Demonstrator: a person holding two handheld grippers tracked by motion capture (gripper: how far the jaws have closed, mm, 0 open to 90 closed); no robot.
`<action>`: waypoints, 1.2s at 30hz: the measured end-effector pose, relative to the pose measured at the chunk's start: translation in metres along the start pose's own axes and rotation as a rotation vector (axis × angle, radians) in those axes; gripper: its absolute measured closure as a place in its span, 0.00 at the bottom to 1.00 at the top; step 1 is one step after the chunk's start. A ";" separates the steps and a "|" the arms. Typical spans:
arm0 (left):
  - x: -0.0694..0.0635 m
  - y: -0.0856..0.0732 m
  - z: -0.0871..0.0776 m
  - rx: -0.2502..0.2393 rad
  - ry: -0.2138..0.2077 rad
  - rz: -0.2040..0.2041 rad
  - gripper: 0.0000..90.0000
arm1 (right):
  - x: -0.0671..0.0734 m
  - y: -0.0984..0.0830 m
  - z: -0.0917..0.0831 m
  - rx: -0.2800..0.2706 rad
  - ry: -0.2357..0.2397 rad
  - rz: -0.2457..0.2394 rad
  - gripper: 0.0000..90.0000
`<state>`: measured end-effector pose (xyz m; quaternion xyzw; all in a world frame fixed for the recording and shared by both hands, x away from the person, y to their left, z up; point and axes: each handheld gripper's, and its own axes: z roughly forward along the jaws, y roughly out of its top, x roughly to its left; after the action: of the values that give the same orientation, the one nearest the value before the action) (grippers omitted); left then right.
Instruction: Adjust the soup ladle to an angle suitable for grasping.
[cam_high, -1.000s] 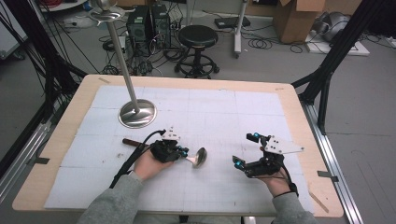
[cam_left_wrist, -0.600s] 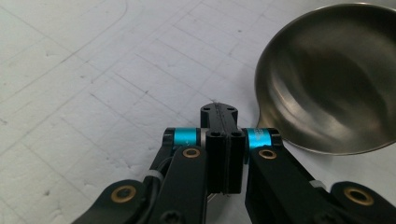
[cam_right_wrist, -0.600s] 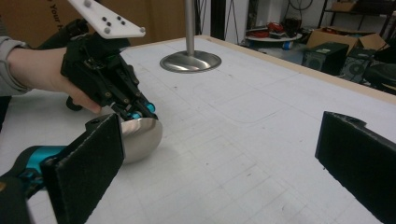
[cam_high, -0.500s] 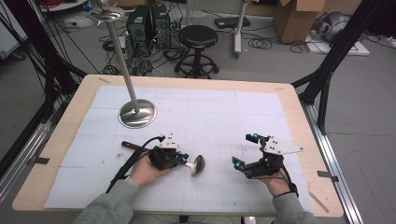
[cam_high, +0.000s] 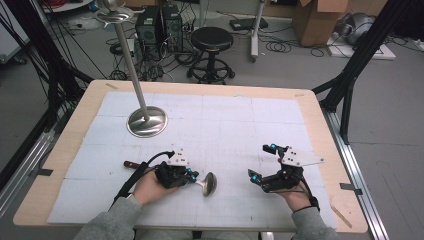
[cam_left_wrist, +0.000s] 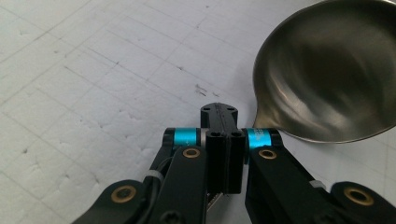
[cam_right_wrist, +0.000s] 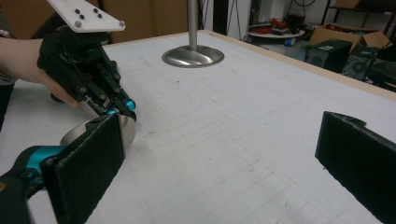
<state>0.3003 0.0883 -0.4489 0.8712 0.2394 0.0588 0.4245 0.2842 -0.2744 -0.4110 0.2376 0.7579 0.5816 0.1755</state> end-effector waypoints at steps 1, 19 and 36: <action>0.000 -0.002 -0.002 -0.003 -0.011 -0.004 1.00 | 0.000 0.000 0.000 -0.001 -0.001 -0.001 0.00; -0.014 -0.018 -0.020 0.007 -0.050 0.032 1.00 | 0.001 0.000 0.000 0.001 0.012 -0.005 0.00; -0.020 -0.025 -0.058 -0.055 0.017 0.055 1.00 | 0.001 0.000 0.000 0.000 0.018 -0.004 0.00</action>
<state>0.2552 0.1335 -0.4291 0.8650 0.2172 0.0846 0.4444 0.2833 -0.2732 -0.4107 0.2310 0.7599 0.5834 0.1699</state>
